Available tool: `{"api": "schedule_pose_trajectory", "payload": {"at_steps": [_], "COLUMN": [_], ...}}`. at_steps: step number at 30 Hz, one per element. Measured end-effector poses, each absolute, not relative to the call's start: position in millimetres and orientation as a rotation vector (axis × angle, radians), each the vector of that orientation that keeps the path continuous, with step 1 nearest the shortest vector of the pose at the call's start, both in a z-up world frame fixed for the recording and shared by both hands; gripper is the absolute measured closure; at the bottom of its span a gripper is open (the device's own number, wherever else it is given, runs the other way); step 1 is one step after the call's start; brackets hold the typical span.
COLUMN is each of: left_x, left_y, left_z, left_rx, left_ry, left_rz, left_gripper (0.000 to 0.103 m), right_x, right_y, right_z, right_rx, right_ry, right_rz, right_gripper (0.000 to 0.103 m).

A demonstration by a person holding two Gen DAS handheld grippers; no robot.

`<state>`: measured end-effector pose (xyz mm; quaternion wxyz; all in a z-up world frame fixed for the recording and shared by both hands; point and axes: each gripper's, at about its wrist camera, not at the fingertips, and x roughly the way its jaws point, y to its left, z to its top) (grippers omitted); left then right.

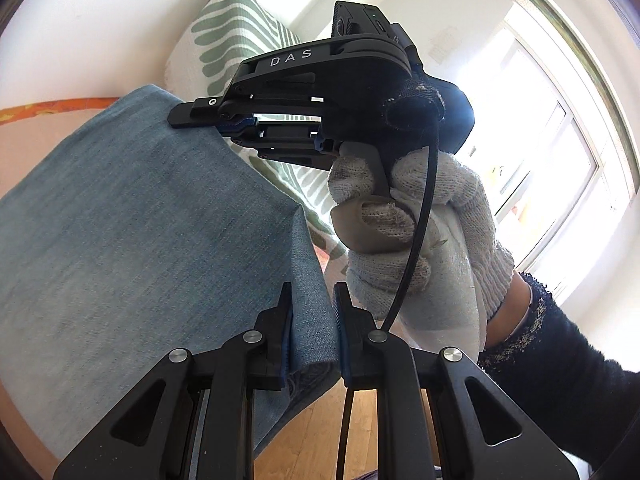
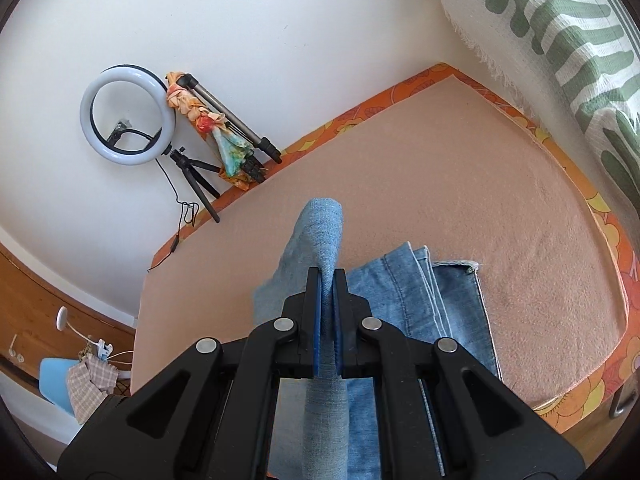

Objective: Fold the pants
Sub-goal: 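Lift the jeans edge with both tools and fold it over again, then open both tools and release the folded jeans onto the bed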

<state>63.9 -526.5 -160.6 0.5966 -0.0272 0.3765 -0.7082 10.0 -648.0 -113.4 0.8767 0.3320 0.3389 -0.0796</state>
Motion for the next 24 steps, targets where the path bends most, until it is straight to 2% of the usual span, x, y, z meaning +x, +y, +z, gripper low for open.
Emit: {"api": "schedule_pose_trajectory", "payload": {"at_steps": [9, 16, 23, 24], "left_x": [69, 51, 30, 29], "left_y": [-565, -574, -565, -565], "left_z": [-193, -200, -204, -204], "left_rx": [0.005, 0.052, 0.078, 0.078], "left_ry": [0.956, 0.993, 1.038, 1.045], "left_rz": [-1.621, -1.618, -1.597, -1.597], "left_gripper": [0.087, 0.087, 0.077, 0.071], "right_x": [10, 16, 14, 12], "right_y": [-685, -694, -693, -694], "right_z": [-176, -199, -196, -193], "right_rx": [0.746, 0.722, 0.682, 0.672], "right_ry": [0.771, 0.829, 0.850, 0.850], "right_rz": [-0.206, -0.225, -0.266, -0.280], "right_gripper": [0.097, 0.097, 0.097, 0.097]}}
